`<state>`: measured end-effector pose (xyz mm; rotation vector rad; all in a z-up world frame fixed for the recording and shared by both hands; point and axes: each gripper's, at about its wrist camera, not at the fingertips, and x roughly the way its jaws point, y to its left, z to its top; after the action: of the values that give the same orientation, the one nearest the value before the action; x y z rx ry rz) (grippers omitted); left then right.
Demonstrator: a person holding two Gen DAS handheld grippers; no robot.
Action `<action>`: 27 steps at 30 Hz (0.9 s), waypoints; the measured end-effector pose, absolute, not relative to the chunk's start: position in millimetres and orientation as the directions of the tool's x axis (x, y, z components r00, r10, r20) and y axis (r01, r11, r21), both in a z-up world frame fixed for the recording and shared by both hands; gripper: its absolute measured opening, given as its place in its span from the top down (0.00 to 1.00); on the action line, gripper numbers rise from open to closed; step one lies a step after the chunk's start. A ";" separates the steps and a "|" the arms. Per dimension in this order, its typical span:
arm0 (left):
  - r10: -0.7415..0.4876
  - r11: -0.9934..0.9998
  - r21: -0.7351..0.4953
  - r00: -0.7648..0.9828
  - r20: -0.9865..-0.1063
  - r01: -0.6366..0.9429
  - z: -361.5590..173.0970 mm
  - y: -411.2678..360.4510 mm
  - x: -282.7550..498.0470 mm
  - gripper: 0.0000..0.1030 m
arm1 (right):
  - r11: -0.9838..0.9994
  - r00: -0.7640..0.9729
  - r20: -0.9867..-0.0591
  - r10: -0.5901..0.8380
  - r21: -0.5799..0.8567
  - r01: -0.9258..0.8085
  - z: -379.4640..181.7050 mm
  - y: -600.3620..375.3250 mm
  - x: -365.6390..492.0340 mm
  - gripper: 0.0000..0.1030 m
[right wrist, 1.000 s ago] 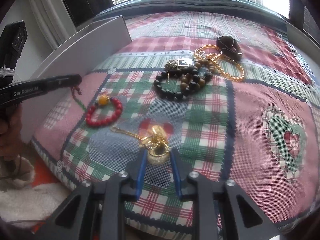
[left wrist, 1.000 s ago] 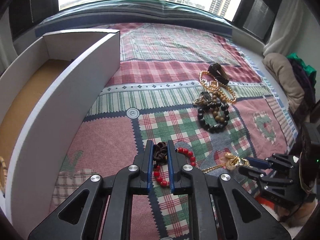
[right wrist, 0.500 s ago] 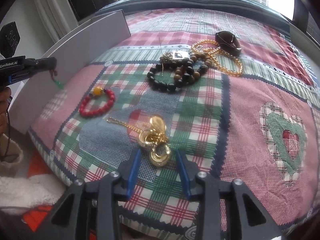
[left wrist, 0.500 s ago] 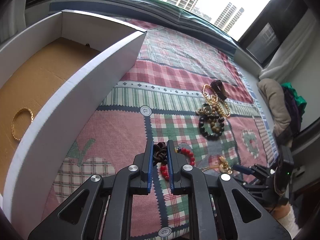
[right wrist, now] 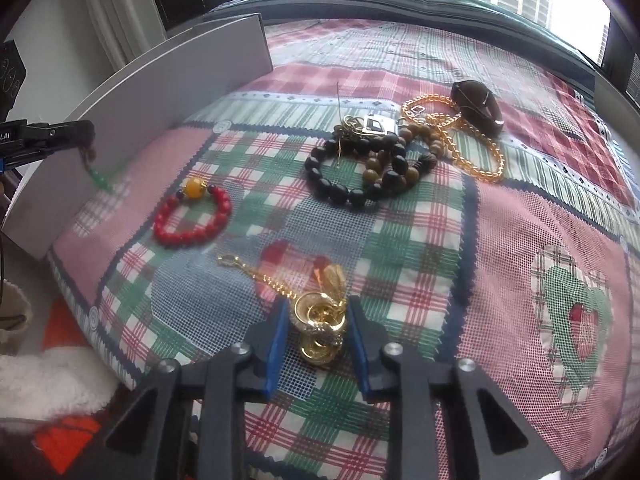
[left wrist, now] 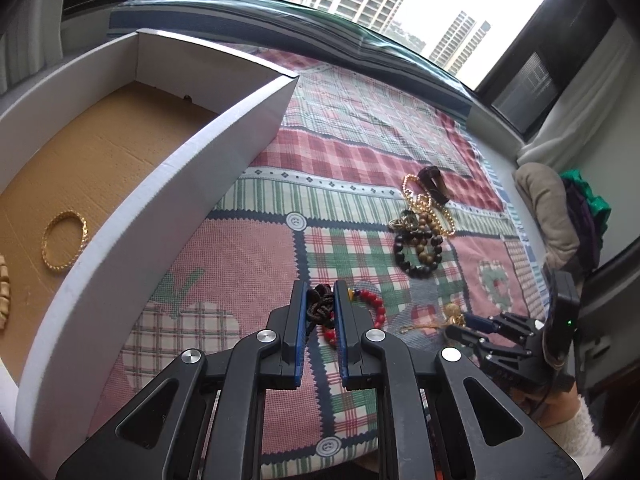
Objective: Organize jewelry
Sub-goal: 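Carry both items into the white box and open both tools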
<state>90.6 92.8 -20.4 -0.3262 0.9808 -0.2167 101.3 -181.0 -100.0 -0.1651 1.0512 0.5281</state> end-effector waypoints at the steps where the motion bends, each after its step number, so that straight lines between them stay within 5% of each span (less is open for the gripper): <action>1: -0.322 0.930 -0.365 0.551 -0.770 0.033 -13.9 95.4 88.0 0.89 | 0.866 0.390 -0.852 0.349 0.135 -0.482 -94.3 -183.7 100.3 0.72; 16: -0.238 0.904 -0.425 0.755 -0.611 -0.059 110.4 205.1 43.5 0.89 | 0.737 0.438 -0.702 0.561 0.182 -0.651 55.7 -109.1 111.3 0.72; 27: -0.002 0.872 -0.356 0.723 -0.691 -0.337 96.1 308.3 46.2 0.89 | 0.563 0.360 -0.610 0.706 0.175 -0.808 110.4 63.4 151.5 0.72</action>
<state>46.2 308.3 96.1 -0.4877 0.7457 0.1932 151.5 63.4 110.4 -0.1652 0.6977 0.9815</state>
